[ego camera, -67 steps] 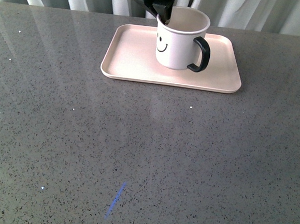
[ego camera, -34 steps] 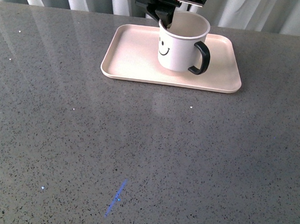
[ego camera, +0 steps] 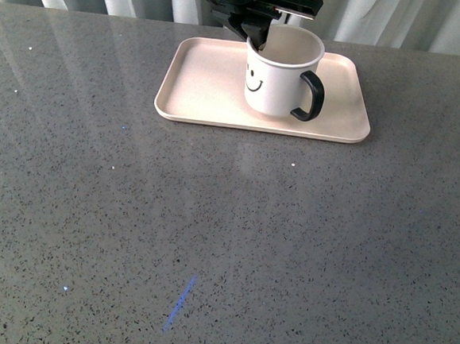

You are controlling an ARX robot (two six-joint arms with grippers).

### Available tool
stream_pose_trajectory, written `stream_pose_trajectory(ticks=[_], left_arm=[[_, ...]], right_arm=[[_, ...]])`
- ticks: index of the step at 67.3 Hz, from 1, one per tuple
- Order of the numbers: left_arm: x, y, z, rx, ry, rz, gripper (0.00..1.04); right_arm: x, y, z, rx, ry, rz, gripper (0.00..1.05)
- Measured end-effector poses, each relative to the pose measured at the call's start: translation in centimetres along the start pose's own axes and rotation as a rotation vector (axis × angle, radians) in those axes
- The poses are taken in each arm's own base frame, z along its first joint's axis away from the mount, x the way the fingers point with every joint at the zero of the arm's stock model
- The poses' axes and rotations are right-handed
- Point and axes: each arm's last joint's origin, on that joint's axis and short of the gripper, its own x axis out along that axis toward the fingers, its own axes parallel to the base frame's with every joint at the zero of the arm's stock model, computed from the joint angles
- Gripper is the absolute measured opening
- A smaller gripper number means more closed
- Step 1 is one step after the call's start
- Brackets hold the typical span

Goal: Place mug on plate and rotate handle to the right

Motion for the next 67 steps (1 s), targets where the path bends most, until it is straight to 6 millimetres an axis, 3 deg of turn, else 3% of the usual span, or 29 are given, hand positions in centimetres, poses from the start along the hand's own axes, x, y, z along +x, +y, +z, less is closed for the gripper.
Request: stream_pose_trajectory(ticks=[33, 67], left_arm=[[1.4, 0.1, -0.7, -0.006, 0.023, -0.004, 0.02], [1.5, 0.1, -0.7, -0.008, 0.023, -0.006, 0.02]], right_arm=[[0.0, 0.0, 0.0, 0.0, 0.0, 0.0, 0.96], [0.0, 0.0, 0.0, 0.0, 0.0, 0.0, 0.96]])
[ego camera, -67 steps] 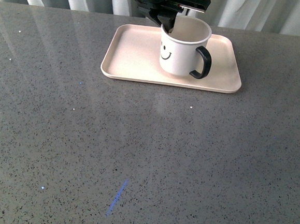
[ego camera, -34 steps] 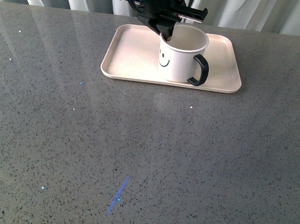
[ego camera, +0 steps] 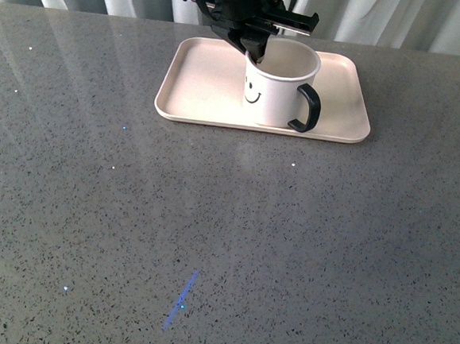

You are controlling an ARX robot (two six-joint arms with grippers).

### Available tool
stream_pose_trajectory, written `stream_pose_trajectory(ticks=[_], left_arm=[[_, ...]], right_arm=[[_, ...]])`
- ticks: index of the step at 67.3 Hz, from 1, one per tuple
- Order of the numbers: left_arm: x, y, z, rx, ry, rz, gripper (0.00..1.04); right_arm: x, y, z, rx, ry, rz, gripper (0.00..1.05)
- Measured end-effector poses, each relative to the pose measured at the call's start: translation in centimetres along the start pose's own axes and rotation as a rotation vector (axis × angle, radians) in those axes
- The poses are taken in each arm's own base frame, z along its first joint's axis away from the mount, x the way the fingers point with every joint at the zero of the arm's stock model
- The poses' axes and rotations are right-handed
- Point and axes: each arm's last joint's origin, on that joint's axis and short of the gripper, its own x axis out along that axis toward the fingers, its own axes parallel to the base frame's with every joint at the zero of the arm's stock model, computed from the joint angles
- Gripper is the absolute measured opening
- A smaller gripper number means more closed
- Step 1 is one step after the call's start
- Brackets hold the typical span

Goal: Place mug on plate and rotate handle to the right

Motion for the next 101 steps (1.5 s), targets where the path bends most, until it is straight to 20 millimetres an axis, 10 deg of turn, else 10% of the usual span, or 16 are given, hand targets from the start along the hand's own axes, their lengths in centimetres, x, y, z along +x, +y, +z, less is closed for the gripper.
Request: stream_pose_trajectory(ticks=[13, 55, 61, 66, 74, 85, 101], left_arm=[[0.0, 0.0, 0.0, 0.0, -0.001, -0.005, 0.04], [-1.1, 0.3, 1.1, 0.005, -0.088, -0.023, 1.03], [-3.0, 1.1, 2.0, -0.019, -0.15, -0.007, 0.89], [-5.4, 2.0, 2.9, -0.031, -0.212, 0.001, 1.01], [-8.7, 2.9, 3.9, -0.053, -0.29, 0.004, 0.88], [-12.2, 3.9, 5.0, -0.071, -0.428, 0.035, 0.95], [-18.6, 5.6, 0.6, -0.205, -0.937, 0.549, 0.69]], right_arm=[[0.0, 0.0, 0.0, 0.0, 0.0, 0.0, 0.96], [0.0, 0.0, 0.0, 0.0, 0.0, 0.0, 0.96], [0.0, 0.0, 0.0, 0.0, 0.0, 0.0, 0.96], [0.0, 0.0, 0.0, 0.0, 0.0, 0.0, 0.96], [0.0, 0.0, 0.0, 0.0, 0.0, 0.0, 0.96], [0.0, 0.0, 0.0, 0.0, 0.0, 0.0, 0.96], [0.0, 0.0, 0.0, 0.0, 0.0, 0.0, 0.96]])
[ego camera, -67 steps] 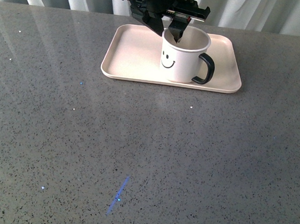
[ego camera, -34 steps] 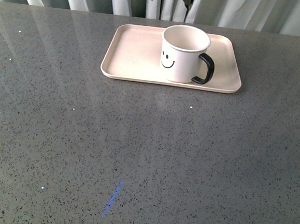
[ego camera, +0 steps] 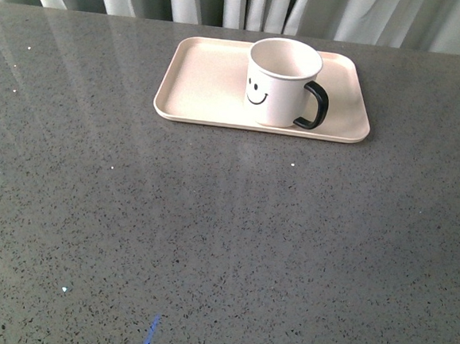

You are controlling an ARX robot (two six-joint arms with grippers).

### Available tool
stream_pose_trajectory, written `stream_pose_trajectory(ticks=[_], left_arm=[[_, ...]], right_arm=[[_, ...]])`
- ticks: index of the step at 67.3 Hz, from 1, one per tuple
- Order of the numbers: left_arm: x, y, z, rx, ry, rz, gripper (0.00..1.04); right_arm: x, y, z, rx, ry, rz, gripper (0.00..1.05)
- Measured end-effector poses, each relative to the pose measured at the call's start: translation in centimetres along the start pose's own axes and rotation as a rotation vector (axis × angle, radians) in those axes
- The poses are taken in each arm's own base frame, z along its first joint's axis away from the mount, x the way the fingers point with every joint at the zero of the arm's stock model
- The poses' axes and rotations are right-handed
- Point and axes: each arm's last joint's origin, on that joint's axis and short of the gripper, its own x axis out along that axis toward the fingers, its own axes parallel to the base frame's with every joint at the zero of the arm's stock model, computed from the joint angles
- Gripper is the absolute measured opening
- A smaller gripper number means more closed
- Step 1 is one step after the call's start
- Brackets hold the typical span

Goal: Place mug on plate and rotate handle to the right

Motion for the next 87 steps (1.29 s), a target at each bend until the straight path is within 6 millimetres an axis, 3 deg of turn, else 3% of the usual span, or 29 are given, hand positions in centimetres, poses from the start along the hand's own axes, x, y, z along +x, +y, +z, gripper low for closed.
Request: stream_pose_trajectory(ticks=[9, 22, 35, 36, 57, 87], left_arm=[[-8.7, 5.4, -3.0, -0.043, -0.194, 0.079, 0.41], [-16.0, 7.5, -11.0, -0.022, -0.048, 0.063, 0.01], [-21.1, 8.7, -12.2, -0.025, -0.074, 0.058, 0.01], [-23.2, 9.3, -13.3, -0.024, -0.056, 0.071, 0.01], [-28.2, 10.7, -14.9, -0.024, -0.058, 0.062, 0.01], [-32.2, 10.6, -16.5, -0.024, -0.055, 0.064, 0.01]], right_arm=[[0.0, 0.0, 0.0, 0.0, 0.0, -0.001, 0.96], [0.0, 0.0, 0.0, 0.0, 0.0, 0.0, 0.96], [0.0, 0.0, 0.0, 0.0, 0.0, 0.0, 0.96], [0.0, 0.0, 0.0, 0.0, 0.0, 0.0, 0.96], [0.0, 0.0, 0.0, 0.0, 0.0, 0.0, 0.96], [0.0, 0.0, 0.0, 0.0, 0.0, 0.0, 0.96]])
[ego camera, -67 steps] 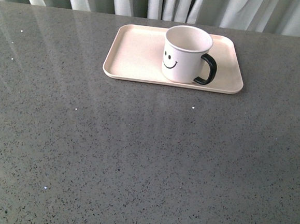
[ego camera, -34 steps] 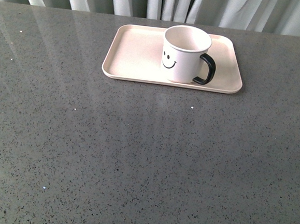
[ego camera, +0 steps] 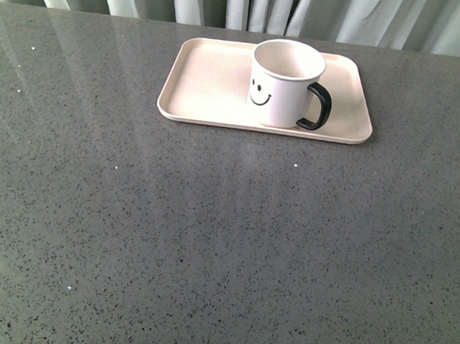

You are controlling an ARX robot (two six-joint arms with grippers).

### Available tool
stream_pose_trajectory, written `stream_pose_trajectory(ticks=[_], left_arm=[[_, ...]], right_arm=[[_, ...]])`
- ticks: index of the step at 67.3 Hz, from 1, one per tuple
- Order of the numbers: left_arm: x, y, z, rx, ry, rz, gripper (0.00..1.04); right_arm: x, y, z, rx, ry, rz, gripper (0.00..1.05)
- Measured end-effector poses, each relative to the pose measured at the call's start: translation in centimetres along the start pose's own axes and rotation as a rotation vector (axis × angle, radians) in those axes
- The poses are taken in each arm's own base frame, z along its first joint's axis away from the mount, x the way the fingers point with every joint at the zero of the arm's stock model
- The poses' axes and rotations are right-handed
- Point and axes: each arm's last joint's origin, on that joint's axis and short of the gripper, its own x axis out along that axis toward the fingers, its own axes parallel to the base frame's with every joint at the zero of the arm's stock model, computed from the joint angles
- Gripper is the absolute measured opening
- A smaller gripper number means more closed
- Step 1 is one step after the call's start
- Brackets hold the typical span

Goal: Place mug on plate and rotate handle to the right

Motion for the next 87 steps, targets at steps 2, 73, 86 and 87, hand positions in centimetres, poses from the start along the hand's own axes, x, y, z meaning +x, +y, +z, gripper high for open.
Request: stream_pose_trajectory(ticks=[2, 73, 86, 87], left_arm=[[-0.2, 0.0, 0.0, 0.0, -0.002, 0.0, 0.01], [-4.4, 0.0, 0.7, 0.0, -0.026, -0.001, 0.01], [-4.7, 0.0, 0.7, 0.0, -0.024, -0.001, 0.01], [-4.7, 0.0, 0.7, 0.0, -0.025, -0.001, 0.01]], right_arm=[[0.0, 0.0, 0.0, 0.0, 0.0, 0.0, 0.96], [0.0, 0.0, 0.0, 0.0, 0.0, 0.0, 0.96], [0.0, 0.0, 0.0, 0.0, 0.0, 0.0, 0.96], [0.0, 0.0, 0.0, 0.0, 0.0, 0.0, 0.96]])
